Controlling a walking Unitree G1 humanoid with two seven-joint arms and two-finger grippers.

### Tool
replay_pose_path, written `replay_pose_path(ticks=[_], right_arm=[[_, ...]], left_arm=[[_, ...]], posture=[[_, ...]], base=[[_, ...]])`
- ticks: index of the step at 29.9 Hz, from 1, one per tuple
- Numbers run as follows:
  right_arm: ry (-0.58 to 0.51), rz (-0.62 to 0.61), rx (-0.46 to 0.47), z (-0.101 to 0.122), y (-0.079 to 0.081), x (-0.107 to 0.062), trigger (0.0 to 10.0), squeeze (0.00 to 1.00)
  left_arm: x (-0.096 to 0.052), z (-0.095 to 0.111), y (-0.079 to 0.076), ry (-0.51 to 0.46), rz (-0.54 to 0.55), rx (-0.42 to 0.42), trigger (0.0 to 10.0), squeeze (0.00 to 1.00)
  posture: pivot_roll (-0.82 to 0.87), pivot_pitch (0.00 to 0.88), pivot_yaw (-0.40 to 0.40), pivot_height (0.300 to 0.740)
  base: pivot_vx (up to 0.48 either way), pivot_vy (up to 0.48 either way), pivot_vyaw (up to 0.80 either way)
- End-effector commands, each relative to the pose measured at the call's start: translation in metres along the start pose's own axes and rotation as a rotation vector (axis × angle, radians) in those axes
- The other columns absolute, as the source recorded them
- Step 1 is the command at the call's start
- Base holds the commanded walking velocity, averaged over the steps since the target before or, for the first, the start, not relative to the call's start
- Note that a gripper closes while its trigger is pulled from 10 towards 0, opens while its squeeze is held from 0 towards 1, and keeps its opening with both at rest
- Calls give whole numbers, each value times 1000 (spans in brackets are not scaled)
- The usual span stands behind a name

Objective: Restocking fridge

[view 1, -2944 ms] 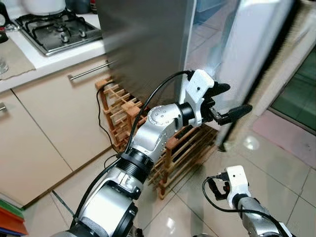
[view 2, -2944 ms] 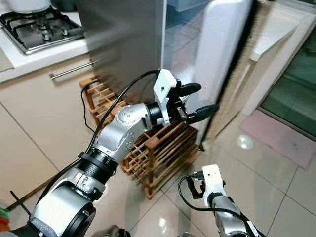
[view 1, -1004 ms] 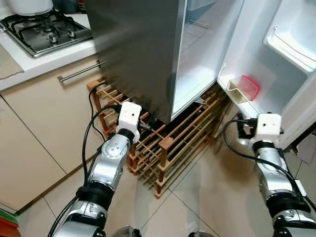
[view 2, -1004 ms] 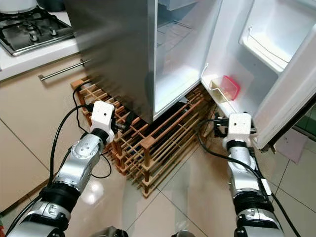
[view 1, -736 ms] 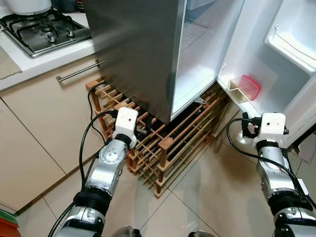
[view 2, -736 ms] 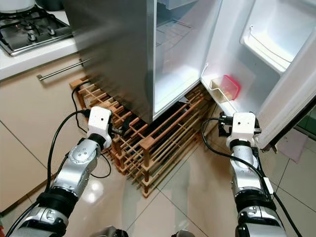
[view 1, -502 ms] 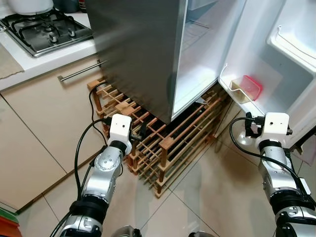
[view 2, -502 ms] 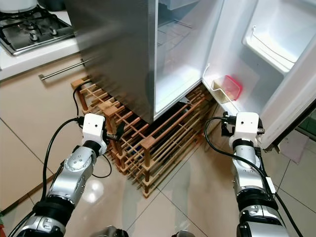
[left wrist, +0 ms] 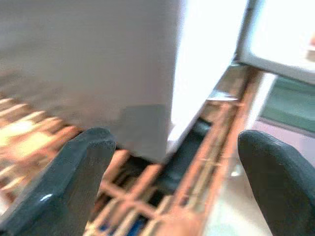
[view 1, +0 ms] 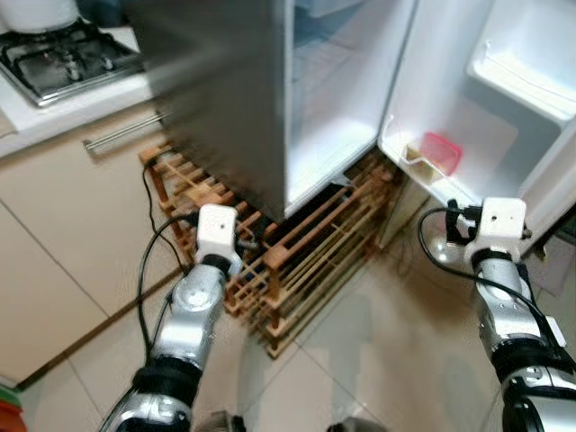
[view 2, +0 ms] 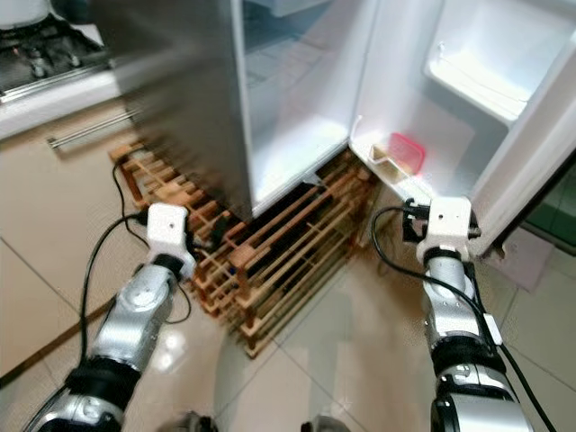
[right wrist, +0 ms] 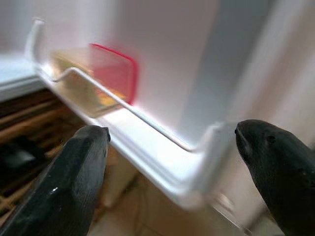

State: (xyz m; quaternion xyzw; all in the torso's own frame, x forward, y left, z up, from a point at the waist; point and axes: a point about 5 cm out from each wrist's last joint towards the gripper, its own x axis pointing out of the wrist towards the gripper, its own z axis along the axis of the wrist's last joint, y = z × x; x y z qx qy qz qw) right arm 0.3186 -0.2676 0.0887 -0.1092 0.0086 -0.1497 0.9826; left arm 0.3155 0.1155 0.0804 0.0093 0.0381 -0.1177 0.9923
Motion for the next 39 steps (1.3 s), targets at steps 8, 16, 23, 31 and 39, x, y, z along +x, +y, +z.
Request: replay_pose_path(ticks=[8, 16, 23, 31, 39], right_arm=[[-9, 108, 42, 1, 17, -3, 10000, 0], [15, 419, 106, -8, 79, -32, 10000, 0], [21, 443, 124, -8, 87, -37, 10000, 0], [21, 451, 113, -4, 85, -33, 10000, 4], [29, 448, 88, -3, 88, -30, 10000, 12]], left_arm=[[1, 2, 10, 6, 48, 16, 10000, 0], [4, 5, 11, -2, 51, 48, 10000, 0], [6, 6, 7, -9, 37, 59, 10000, 0], [8, 8, 2, -14, 37, 61, 10000, 0], [10, 9, -5, -20, 43, 57, 10000, 0]], posture=[[-66, 0, -11, 730], [-66, 0, -13, 730], [-64, 0, -13, 730], [-54, 0, -20, 730], [-53, 0, -11, 730]], base=[[63, -157, 0], [0, 0, 0], [0, 0, 620], [0, 0, 642], [0, -396, 611]])
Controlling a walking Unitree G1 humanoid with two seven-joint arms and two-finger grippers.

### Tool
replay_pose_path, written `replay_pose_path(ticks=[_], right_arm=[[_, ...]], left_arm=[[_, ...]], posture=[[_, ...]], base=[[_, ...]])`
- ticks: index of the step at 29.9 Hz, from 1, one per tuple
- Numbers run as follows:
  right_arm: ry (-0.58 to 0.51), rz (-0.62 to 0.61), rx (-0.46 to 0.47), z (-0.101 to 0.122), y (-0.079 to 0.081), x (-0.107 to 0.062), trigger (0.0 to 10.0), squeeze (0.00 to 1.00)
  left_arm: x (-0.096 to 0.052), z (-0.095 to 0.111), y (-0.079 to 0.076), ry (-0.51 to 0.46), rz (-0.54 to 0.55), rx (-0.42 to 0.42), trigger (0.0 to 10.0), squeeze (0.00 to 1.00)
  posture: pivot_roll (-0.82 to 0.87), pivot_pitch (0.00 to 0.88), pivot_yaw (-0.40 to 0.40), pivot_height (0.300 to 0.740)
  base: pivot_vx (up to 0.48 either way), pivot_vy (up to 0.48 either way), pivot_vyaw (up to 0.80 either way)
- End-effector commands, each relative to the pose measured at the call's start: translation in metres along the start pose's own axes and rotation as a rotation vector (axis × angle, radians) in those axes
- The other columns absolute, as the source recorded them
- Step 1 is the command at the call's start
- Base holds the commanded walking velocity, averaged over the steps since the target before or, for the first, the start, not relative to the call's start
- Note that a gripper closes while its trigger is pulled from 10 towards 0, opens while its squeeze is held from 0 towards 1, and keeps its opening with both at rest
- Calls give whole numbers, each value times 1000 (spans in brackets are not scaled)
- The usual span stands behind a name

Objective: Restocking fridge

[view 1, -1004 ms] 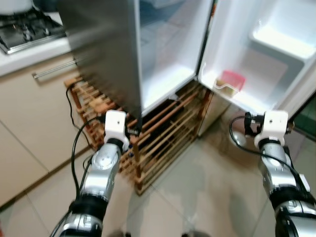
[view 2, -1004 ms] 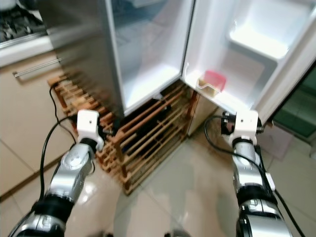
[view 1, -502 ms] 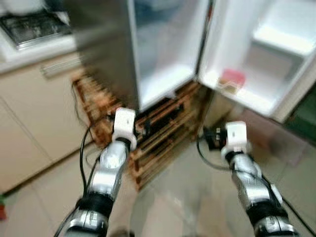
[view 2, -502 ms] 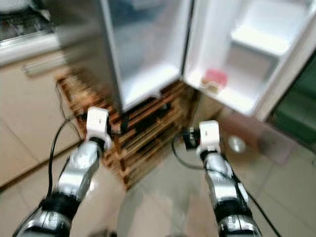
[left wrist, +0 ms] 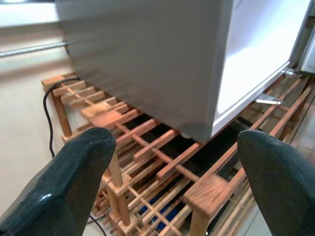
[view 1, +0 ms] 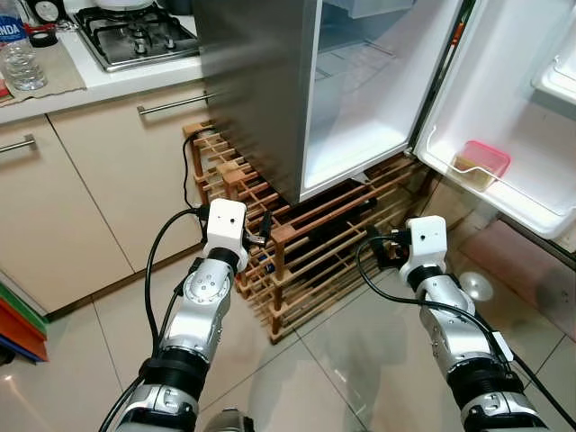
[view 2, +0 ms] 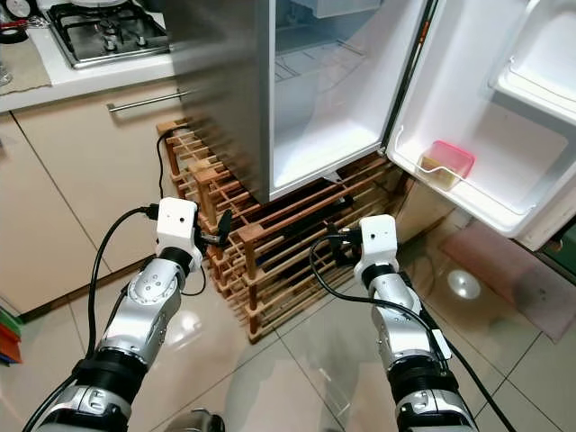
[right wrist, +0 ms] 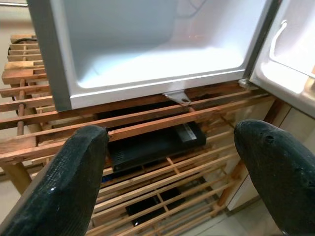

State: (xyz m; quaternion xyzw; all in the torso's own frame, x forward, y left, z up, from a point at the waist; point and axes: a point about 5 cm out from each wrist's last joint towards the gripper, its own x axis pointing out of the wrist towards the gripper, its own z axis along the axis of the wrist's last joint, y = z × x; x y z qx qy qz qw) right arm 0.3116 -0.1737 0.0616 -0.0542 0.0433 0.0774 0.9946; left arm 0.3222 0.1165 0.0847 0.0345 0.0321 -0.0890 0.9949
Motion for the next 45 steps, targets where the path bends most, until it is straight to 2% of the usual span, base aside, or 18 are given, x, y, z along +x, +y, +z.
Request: replay_pose_path(ticks=[1, 9, 17, 20, 26, 31, 32, 36, 45], right_arm=[[-4, -13, -6, 4, -4, 3, 10000, 16], [4, -11, -15, 4, -4, 4, 10000, 82], [14, 0, -35, 3, -5, 3, 10000, 78], [16, -14, -7, 0, -4, 1, 10000, 59], [3, -30, -19, 0, -7, -2, 10000, 39], [8, -199, -74, 2, -33, -4, 10000, 35], [8, -199, -74, 2, -33, -4, 10000, 35], [9, -331, -100, 5, -57, -6, 10000, 27], [18, -365, -106, 2, -64, -8, 10000, 31]], left_arm=[[4, 5, -8, -17, -15, 5, 10000, 0], [3, 4, -8, -9, 8, -35, 10000, 0], [5, 4, -5, -7, 29, -26, 10000, 0], [5, 5, -6, -18, 15, -24, 10000, 0], [5, 4, -4, -11, 26, -28, 10000, 0], [5, 2, 0, -2, 39, -26, 10000, 0], [5, 2, 0, -2, 39, -26, 10000, 0], [5, 2, 1, -1, 44, -28, 10000, 0], [5, 1, 1, 2, 41, -28, 10000, 0]], posture=[[-52, 0, -10, 730], [-50, 0, -12, 730], [-51, 0, -14, 730], [-52, 0, -14, 730], [-54, 0, -13, 730], [-55, 0, -14, 730], [-55, 0, -14, 730], [-55, 0, -13, 730], [-57, 0, -10, 730]], base=[[0, -458, 600], [0, -468, 584], [317, -323, 552], [386, -281, 560], [123, -101, 0], [0, 0, 0], [0, 0, 0], [0, 0, 0], [0, 0, 0]])
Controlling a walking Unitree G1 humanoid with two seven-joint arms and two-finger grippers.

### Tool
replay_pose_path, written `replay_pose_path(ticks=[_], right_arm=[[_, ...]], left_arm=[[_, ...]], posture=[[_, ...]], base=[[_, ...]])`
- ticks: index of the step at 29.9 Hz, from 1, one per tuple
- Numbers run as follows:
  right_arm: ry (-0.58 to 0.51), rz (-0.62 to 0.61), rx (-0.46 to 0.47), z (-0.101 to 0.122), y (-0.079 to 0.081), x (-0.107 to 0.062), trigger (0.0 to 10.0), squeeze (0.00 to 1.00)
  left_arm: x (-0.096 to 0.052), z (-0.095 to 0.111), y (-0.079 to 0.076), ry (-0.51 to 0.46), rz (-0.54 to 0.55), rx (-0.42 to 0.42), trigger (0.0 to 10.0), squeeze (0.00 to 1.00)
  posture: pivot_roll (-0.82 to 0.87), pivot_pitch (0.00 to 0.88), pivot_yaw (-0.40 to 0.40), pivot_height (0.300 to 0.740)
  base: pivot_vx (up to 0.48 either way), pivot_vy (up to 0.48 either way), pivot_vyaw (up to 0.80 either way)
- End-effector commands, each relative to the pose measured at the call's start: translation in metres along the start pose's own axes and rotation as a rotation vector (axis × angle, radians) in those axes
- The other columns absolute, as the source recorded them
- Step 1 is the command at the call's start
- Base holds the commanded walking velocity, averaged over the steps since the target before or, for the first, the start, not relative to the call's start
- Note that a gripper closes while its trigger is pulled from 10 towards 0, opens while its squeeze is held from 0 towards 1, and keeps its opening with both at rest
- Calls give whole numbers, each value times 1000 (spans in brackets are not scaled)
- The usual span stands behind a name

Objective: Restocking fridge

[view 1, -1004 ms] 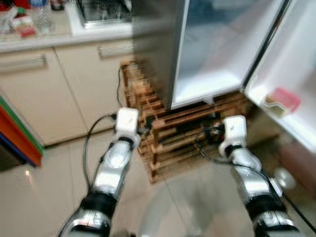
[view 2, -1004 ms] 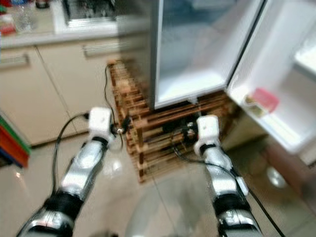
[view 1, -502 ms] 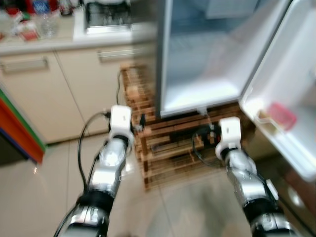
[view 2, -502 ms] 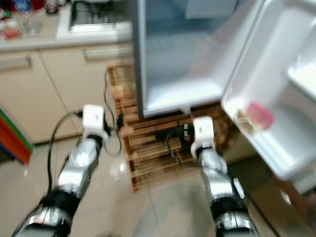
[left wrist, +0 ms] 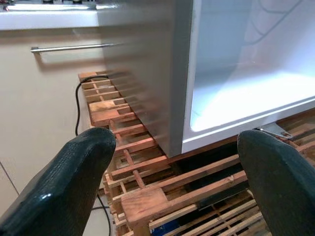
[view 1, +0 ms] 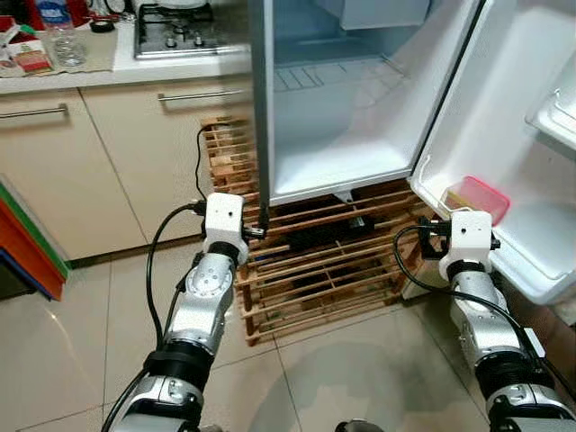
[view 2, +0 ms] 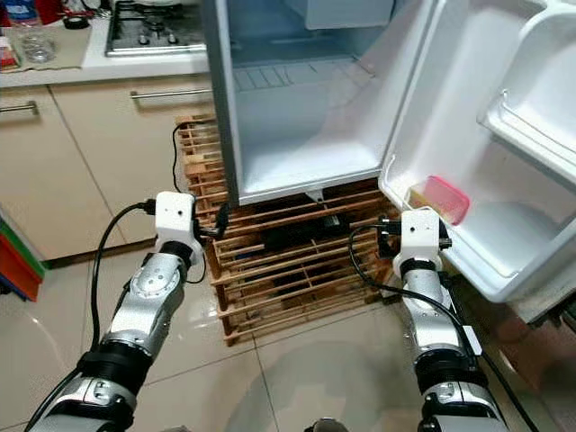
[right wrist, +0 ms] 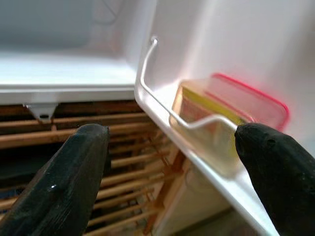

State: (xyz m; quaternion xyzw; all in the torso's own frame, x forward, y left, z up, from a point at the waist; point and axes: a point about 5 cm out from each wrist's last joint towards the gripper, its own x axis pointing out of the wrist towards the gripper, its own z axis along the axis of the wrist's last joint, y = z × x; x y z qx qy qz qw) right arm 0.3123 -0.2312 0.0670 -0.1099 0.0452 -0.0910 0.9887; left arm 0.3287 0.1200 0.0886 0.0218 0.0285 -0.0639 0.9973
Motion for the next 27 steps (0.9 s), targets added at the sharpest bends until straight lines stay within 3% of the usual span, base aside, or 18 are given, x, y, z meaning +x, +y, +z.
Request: replay_pose_path(ticks=[1, 3, 7, 13, 27], right_arm=[[-12, -25, -5, 3, -6, 2, 10000, 31], [-13, -17, 0, 2, -4, 2, 10000, 31], [-45, 91, 4, 3, 14, -4, 10000, 31], [25, -93, -39, -11, -18, -6, 10000, 31], [74, -184, -78, -18, -43, -4, 10000, 31]], left_arm=[[-1, -3, -4, 10, -10, -1, 10000, 0], [-1, -3, -3, 10, -10, -1, 10000, 0], [-1, -3, -3, 11, -10, -2, 10000, 0], [-1, -4, -1, 17, -8, 1, 10000, 0], [0, -4, 0, 18, -13, 9, 10000, 0]], posture=[[-57, 0, -10, 730], [-57, 0, -9, 730], [-55, 0, -9, 730], [-57, 0, -5, 730], [-54, 0, 0, 730]], base=[[0, 0, 0], [0, 0, 0], [0, 0, 0], [0, 0, 0], [0, 0, 0]])
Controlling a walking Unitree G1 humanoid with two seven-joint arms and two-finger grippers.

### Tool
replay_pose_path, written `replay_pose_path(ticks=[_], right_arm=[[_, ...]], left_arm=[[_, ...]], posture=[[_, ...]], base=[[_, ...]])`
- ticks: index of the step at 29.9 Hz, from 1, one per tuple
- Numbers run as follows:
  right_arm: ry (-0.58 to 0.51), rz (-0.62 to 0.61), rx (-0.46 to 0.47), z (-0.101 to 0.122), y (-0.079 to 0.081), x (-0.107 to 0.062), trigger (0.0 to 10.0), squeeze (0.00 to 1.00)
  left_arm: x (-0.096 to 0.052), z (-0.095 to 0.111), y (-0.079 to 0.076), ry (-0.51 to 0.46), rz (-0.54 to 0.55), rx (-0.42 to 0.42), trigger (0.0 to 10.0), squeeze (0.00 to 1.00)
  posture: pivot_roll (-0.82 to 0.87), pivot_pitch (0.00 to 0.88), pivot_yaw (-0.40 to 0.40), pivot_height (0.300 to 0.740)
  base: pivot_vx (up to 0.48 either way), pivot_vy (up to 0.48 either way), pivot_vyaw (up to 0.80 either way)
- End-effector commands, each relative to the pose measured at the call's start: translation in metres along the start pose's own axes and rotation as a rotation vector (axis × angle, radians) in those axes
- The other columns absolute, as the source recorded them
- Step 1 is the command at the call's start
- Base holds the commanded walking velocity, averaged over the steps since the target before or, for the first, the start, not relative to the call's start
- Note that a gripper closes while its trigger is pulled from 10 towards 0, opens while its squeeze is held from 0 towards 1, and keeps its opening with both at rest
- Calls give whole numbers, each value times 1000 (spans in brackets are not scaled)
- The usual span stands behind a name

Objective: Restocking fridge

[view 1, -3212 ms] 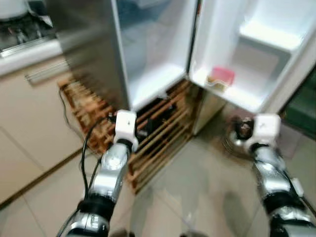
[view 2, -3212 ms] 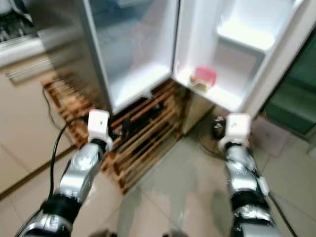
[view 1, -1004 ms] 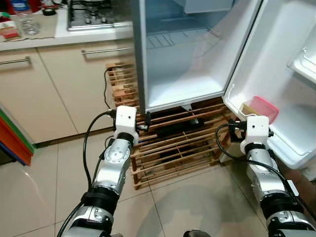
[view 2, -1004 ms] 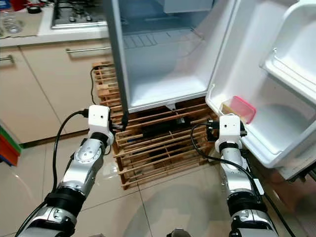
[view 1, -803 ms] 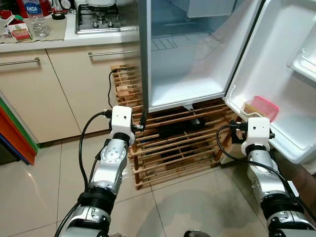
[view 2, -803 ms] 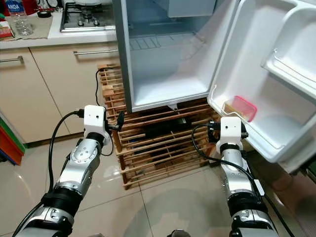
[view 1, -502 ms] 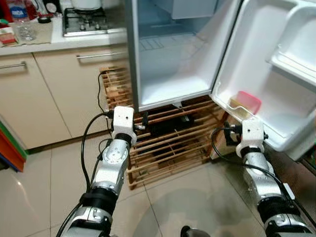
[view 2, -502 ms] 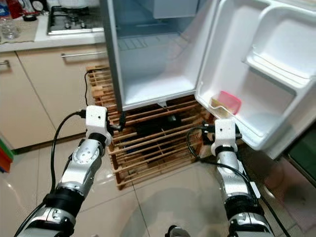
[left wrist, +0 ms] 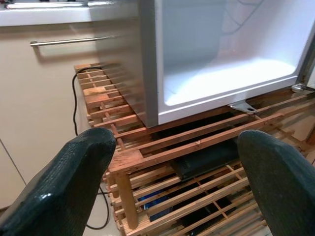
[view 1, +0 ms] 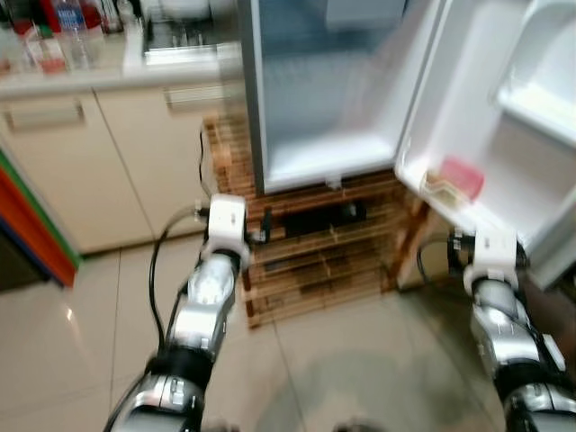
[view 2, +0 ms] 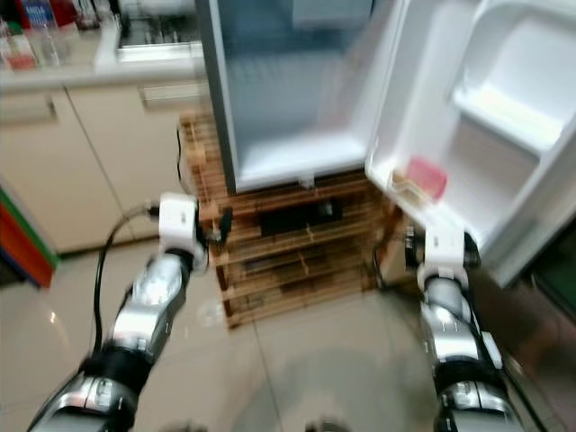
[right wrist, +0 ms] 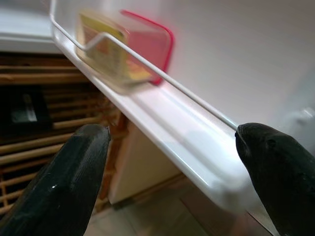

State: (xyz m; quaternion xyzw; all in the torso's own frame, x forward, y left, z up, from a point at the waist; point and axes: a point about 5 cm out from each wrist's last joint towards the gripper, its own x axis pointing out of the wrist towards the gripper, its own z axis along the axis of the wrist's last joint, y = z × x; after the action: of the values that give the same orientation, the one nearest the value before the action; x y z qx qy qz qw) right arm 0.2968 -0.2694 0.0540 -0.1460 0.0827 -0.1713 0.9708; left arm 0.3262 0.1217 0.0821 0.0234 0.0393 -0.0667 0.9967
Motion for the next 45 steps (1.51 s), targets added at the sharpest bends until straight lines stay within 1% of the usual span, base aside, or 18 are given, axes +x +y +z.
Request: replay_pose_path(ticks=[1, 4, 7, 10, 13, 14, 16, 24, 25, 26, 28, 31, 32, 33, 35, 37, 40, 45], right_arm=[[-11, -31, -4, 4, -8, 4, 10000, 35], [-8, -46, -20, 2, -12, 4, 10000, 31], [15, -112, -33, -2, -27, 5, 10000, 31], [19, -131, -29, -2, -31, 5, 10000, 31], [5, -71, -7, -3, -20, 3, 10000, 31], [5, -71, -7, -3, -20, 3, 10000, 31], [-16, -22, 14, -2, -8, -1, 10000, 27], [-24, -7, 67, -2, 4, -4, 10000, 27], [-39, 17, 70, 0, 8, -5, 10000, 31], [-81, 90, 81, 6, 20, -8, 10000, 31], [-95, 114, 85, 9, 25, -9, 10000, 31], [-143, 233, 121, 20, 47, -13, 10000, 31], [-143, 233, 121, 20, 47, -13, 10000, 31], [-164, 286, 133, 27, 59, -16, 10000, 31], [-173, 304, 146, 30, 64, -17, 10000, 43], [-188, 361, 172, 39, 78, -19, 10000, 78], [-211, 445, 212, 51, 98, -24, 10000, 78], [-214, 501, 217, 54, 108, -29, 10000, 90]], left_arm=[[2, 3, -1, -3, -6, 8, 10000, 0], [2, 2, -1, -3, -5, 9, 10000, 0], [1, 1, -1, 0, -4, 9, 10000, 0], [1, 1, -1, 2, -5, 9, 10000, 0], [1, 0, 0, 4, -4, 8, 10000, 0], [1, 0, 0, 4, -4, 8, 10000, 0], [1, 1, 0, 1, -4, 0, 10000, 0], [1, 2, -3, -5, -27, 0, 10000, 0], [1, 2, -4, -7, -28, -1, 10000, 0], [1, 2, -4, -9, -28, -4, 10000, 0], [1, 2, -4, -10, -27, -5, 10000, 0], [1, 2, -4, -9, -27, -4, 10000, 0], [1, 2, -4, -9, -27, -4, 10000, 0], [1, 2, -4, -8, -27, -1, 10000, 0], [2, 2, -4, -8, -27, 2, 10000, 0], [2, 3, -5, -8, -26, 12, 10000, 0], [3, 4, -6, -11, -29, 19, 10000, 0], [3, 5, -8, -16, -32, 18, 10000, 0]], posture=[[-54, 0, 0, 730], [-53, 0, 0, 730], [-54, 0, 1, 730], [-56, 0, 1, 730], [-58, 0, 1, 730], [-58, 0, 1, 730], [-59, 0, 0, 730], [-60, 0, 1, 730], [-60, 0, 1, 730], [-60, 0, 0, 730], [-60, 0, 0, 730], [-62, 0, -1, 730], [-62, 0, -1, 730], [-61, 0, -1, 730], [-61, 0, -1, 730], [-60, 0, 0, 730], [-57, 0, 0, 730], [-51, 0, 1, 730]], base=[[0, 0, 0], [0, 0, 0], [0, 0, 0], [0, 0, 0], [0, 0, 0], [0, 0, 0], [0, 0, 0], [0, 0, 0], [0, 0, 0], [0, 0, 0], [0, 0, 0], [0, 0, 0], [0, 0, 0], [0, 0, 0], [0, 0, 681], [0, 0, 725], [0, 0, 692], [0, 0, 675]])
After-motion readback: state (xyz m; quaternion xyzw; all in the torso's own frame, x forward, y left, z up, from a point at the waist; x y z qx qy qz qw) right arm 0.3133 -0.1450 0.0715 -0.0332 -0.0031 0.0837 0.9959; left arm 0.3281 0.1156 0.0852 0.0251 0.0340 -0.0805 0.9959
